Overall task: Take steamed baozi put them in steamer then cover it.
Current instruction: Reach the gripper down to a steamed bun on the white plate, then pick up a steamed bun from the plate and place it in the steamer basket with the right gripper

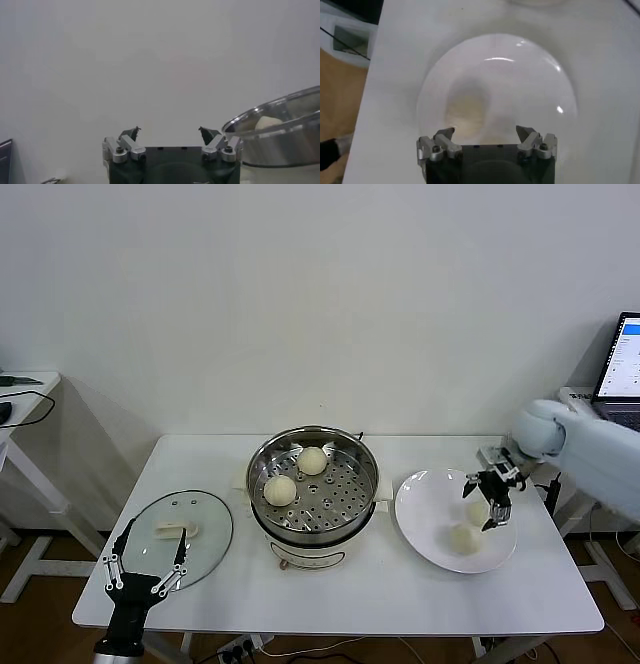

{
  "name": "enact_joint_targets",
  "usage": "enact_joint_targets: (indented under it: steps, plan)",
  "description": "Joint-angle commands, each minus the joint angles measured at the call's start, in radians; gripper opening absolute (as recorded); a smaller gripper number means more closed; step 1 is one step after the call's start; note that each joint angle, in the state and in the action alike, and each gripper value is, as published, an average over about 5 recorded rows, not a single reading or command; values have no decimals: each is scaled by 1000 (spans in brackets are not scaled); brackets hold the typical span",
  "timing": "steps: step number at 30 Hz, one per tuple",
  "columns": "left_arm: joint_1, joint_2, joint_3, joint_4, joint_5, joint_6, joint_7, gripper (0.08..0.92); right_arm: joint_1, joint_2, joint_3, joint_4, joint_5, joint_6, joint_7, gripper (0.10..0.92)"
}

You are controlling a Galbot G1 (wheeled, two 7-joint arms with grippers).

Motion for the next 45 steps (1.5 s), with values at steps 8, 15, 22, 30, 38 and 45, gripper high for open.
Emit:
enact_joint_targets:
  steps: [8, 15, 22, 30, 38, 45]
  plan:
    - [5, -3, -3, 3, 2, -3, -1, 823, -134, 36, 58, -46, -41, 7, 41, 823]
    - [6, -4, -7, 7, 2, -6, -3, 823, -149, 48, 70, -61, -58, 8, 40, 823]
    - [4, -6, -4, 9, 2, -6, -3, 823, -152, 48, 72, -58, -61, 7, 39, 745]
    - [1, -6, -7, 8, 1, -6, -4, 823, -126, 41, 107, -38, -67, 14, 31, 682]
    - [-4, 3, -1, 8, 0, -5, -4, 823, 111, 79, 149, 76, -126, 200, -86, 661]
    - [-8, 1, 10, 8, 0, -7, -4, 823, 394, 236, 41, 194, -89, 361, -85, 684]
